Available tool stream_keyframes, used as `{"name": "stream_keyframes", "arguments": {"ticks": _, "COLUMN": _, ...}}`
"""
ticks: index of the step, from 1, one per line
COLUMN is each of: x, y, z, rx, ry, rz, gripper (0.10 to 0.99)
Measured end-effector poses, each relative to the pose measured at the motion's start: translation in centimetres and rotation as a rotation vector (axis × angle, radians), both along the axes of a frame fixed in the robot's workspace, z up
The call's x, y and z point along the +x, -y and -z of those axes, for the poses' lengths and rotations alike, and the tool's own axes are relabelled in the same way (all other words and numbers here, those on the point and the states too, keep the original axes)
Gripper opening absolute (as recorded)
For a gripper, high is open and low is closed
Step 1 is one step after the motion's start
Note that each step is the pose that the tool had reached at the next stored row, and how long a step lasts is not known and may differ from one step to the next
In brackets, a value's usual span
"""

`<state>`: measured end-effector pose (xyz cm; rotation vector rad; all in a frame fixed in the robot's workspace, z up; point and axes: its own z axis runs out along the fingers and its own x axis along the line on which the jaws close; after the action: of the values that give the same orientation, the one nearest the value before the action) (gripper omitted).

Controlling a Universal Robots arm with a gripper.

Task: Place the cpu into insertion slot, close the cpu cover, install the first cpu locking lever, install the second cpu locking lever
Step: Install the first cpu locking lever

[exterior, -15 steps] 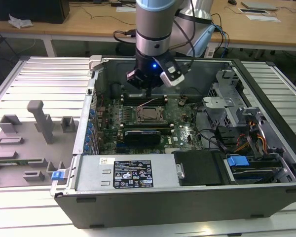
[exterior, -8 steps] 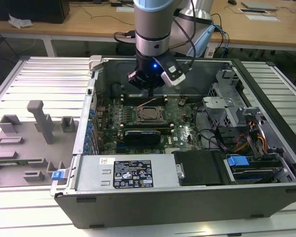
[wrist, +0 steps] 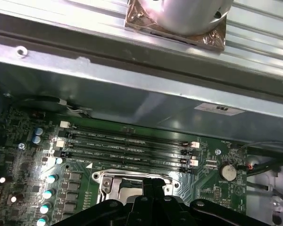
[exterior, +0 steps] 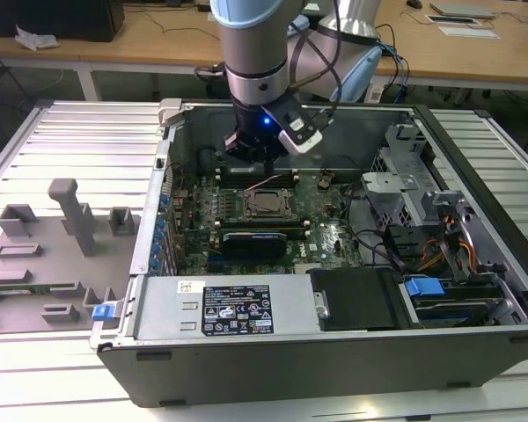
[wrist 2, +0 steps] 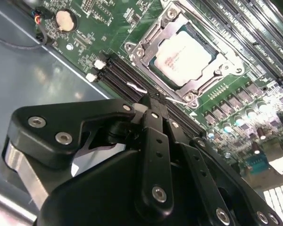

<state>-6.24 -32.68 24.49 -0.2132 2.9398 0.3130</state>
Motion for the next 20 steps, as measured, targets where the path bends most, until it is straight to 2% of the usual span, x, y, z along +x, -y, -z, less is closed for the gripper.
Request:
{"name": "stream_keyframes", "arguments": {"ticks": 2, "x": 0.03, "y": 0.0, "z": 0.72, "rx": 0.0, "ry": 0.0, "rz": 0.028, "gripper": 0.106}}
{"name": "stream_keyframes", "arguments": {"ticks": 5, "x": 0.09, "y": -0.07, "z": 1.22, "rx": 0.0, "ry": 0.0001, "rz": 0.052, "gripper": 0.106}}
{"name": "stream_keyframes", "arguments": {"ticks": 8, "x": 0.13, "y": -0.35, "z": 1.48, "rx": 0.0, "ry": 0.0, "rz": 0.063, "gripper": 0.106}}
{"name": "stream_keyframes", "arguments": {"ticks": 15, "x": 0.22, "y": -1.74, "z": 1.92, "rx": 0.0, "ry": 0.0, "rz": 0.074, "gripper": 0.106}}
{"name": "stream_keyframes", "arguments": {"ticks": 20, "x": 0.38, "y": -1.83, "z": 2.27, "rx": 0.0, "ry": -0.0001, "rz": 0.086, "gripper": 0.106}}
